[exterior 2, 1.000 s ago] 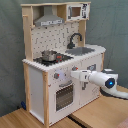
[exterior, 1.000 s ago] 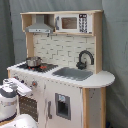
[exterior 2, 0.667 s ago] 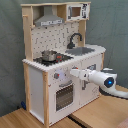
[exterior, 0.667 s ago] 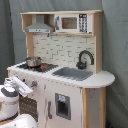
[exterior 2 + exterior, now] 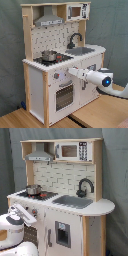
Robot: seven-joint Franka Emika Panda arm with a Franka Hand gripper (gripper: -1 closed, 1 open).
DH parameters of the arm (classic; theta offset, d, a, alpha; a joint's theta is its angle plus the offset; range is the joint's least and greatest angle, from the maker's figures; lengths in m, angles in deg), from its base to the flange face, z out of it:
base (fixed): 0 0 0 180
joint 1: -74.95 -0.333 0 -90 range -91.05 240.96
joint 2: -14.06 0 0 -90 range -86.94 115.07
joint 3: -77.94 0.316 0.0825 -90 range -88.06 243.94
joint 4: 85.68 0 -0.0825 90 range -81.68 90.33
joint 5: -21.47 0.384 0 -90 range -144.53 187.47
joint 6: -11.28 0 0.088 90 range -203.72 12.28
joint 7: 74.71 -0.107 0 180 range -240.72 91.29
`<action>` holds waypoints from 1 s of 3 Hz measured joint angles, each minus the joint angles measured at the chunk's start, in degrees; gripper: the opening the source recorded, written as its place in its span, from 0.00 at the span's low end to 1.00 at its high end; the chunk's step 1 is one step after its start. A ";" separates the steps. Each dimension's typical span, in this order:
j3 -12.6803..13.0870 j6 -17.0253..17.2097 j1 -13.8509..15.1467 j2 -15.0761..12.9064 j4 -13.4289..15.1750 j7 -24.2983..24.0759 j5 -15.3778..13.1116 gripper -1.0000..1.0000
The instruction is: Play with the kitchen
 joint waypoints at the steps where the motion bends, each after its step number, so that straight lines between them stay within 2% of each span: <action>1: 1.56 -5.03 2.41 0.00 -0.50 -2.29 0.01 1.00; 2: 1.66 -9.75 3.74 -0.01 -0.54 -4.03 2.74 1.00; 3: 2.41 -10.68 3.78 -0.01 -0.24 -4.43 8.84 1.00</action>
